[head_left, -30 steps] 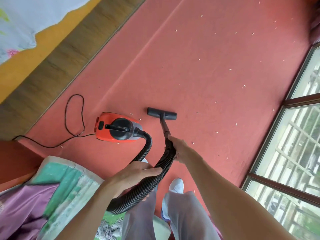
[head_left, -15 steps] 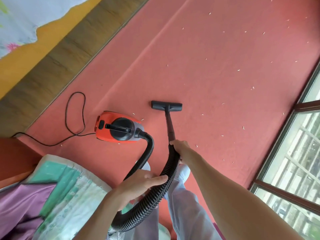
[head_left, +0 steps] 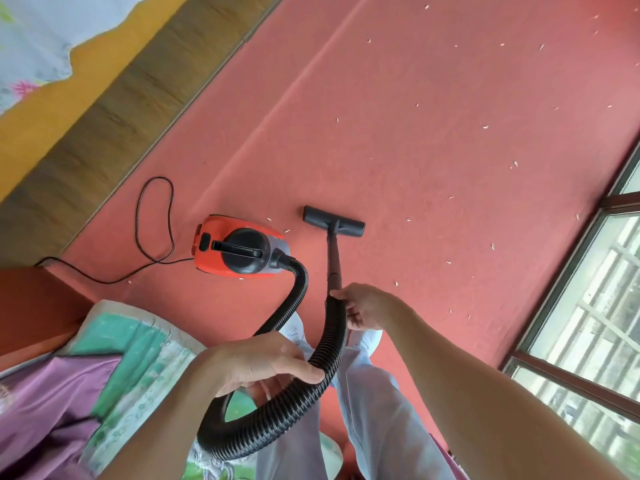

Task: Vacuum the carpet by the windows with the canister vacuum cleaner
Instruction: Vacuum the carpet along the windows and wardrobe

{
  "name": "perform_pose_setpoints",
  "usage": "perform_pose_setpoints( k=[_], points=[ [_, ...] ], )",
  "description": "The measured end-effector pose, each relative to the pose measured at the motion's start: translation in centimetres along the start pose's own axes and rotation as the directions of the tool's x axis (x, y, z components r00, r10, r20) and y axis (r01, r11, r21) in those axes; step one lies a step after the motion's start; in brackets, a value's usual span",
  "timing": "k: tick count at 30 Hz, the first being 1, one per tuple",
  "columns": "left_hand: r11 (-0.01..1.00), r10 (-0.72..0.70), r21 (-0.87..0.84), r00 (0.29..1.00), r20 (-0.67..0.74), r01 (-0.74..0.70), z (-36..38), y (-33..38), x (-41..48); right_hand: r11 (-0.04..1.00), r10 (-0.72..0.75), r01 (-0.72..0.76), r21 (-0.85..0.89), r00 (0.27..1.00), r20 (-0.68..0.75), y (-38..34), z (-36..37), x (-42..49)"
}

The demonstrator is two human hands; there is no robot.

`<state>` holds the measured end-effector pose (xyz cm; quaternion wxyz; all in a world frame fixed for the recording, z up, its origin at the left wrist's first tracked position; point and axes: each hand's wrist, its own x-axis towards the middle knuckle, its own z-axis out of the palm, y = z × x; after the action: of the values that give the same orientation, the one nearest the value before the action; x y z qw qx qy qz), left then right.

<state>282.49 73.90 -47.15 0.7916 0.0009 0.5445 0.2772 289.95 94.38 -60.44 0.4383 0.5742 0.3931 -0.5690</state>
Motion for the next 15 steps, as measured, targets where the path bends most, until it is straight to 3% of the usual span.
perform_pose_setpoints(
  k=[3,6,9,11,15],
  points=[
    [0.999,0.006,-0.037,0.994,-0.106,-0.010,0.1,-0.1,0.7,0.988,-0.089,0.110,0.109,0.979,-0.184,-0.3,2.2,1.9],
    [0.997,-0.009,-0.077,0.999,-0.053,0.005,0.0,-0.5,0.3,0.995,-0.029,0.033,0.099,0.999,-0.043,-0.6,1.5,1.5],
    [0.997,-0.017,-0.076,0.999,0.045,0.020,-0.1,-0.8,-0.7,0.997,0.071,-0.068,-0.031,0.991,0.116,-0.5,-0.6,0.3],
    [0.998,-0.028,-0.060,0.999,0.028,0.029,-0.2,-0.7,-0.8,0.996,0.080,-0.074,-0.052,0.988,0.131,-0.4,-1.2,0.1],
    [1.000,0.009,0.016,0.982,-0.189,-0.006,0.3,0.0,0.6,0.987,-0.057,0.072,0.140,0.992,-0.109,-0.9,0.0,2.0]
  ],
)
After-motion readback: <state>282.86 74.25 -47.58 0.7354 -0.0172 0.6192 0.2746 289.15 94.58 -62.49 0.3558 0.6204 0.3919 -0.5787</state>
